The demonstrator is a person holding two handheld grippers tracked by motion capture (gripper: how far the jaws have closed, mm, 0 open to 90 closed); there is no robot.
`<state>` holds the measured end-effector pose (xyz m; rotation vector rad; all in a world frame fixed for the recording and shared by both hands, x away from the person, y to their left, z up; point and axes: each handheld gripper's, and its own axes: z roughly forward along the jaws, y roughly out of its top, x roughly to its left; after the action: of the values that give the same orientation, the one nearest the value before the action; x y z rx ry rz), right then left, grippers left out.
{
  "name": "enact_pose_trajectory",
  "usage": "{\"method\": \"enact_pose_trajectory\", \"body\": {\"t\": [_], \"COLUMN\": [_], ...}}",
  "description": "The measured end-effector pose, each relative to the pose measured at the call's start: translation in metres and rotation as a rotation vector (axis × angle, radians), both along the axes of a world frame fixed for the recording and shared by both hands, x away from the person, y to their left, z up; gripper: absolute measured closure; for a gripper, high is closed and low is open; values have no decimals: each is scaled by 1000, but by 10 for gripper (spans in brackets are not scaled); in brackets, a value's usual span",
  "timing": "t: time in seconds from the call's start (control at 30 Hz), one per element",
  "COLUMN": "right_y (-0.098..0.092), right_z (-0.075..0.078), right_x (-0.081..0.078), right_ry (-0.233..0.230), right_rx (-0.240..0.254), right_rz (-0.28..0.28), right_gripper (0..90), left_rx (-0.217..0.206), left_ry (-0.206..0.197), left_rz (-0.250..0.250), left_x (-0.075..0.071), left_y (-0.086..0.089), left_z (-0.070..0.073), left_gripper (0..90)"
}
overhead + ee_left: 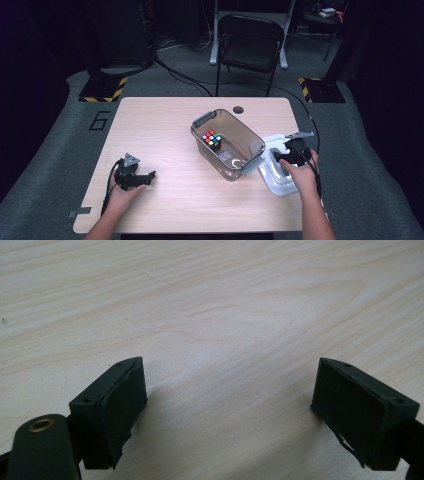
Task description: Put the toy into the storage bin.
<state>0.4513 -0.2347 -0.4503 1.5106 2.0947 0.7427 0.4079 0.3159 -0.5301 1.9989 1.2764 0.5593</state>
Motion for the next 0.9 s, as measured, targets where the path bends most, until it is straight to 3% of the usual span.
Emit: {"method": "enact_pose_trajectory", "body": {"t": [0.53, 0.9], "right_y": [-2, -5], "right_z": [-25, -35], "right_x": [7, 9], "right_ry": [42, 61], "right_rx": [0, 9], "right_rz": [-23, -34], "right_gripper": [336, 396], "left_rx": [0, 0], "left_ry": [0, 2], "left_rz": [0, -1], "left_x": [0, 0], "left_y": [0, 0], "left_z": [0, 0], "left_gripper": [138, 139]}}
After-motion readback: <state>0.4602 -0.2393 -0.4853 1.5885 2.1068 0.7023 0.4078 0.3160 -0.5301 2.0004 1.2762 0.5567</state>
